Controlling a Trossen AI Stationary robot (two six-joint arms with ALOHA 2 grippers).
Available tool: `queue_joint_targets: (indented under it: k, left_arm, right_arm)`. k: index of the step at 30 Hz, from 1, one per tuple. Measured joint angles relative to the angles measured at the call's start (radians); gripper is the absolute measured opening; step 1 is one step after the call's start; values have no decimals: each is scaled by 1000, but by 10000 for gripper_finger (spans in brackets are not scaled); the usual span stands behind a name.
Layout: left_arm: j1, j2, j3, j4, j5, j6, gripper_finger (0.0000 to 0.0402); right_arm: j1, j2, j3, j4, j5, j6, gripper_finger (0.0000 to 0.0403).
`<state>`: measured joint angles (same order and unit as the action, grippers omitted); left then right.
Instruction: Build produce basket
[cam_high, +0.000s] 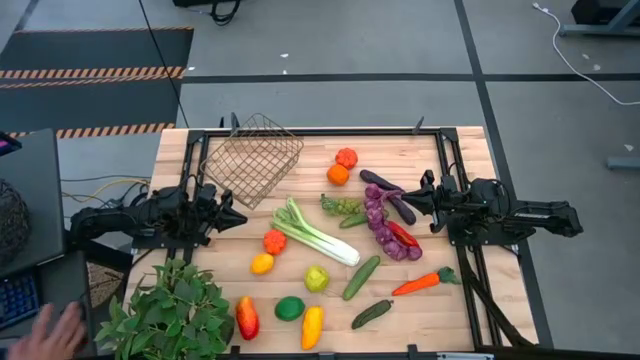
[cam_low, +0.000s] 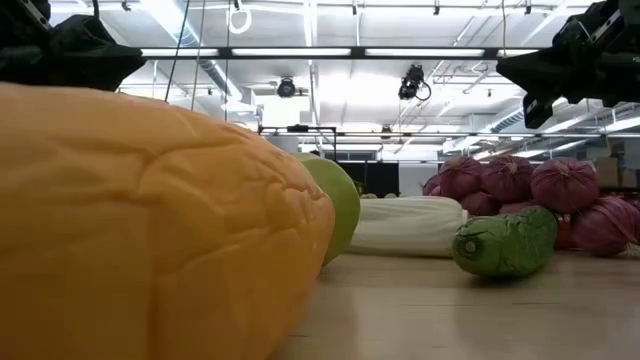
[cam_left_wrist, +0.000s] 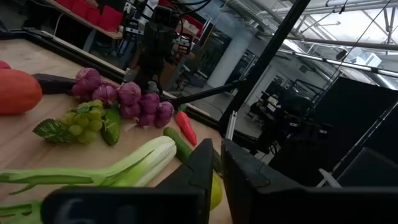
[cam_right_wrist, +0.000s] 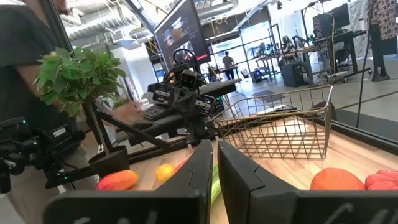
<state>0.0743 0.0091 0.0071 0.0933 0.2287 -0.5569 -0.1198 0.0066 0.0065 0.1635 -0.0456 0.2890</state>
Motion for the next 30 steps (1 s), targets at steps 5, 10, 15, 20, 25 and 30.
queue_joint_targets:
  k: [5, 10, 15, 20, 25, 30]
  left_arm:
    - [0, 0, 0, 0, 0, -1, 36]
    - [0, 0, 0, 0, 0, -1, 33]
    - [0, 0, 0, 0, 0, 0, 40]
    - [0, 0, 0, 0, 0, 0, 37]
    - [0, 0, 0, 0, 0, 0, 33]
    - [0, 0, 0, 0, 0, -1, 38]
  right_arm:
    - [0, 0, 0, 0, 0, 0, 30]
    - [0, 0, 0, 0, 0, 0, 30]
    - [0, 0, 0, 0, 0, 0, 30]
    - [0, 0, 0, 0, 0, 0, 30]
    - [0, 0, 0, 0, 0, 0, 30]
    - [0, 0, 0, 0, 0, 0, 30]
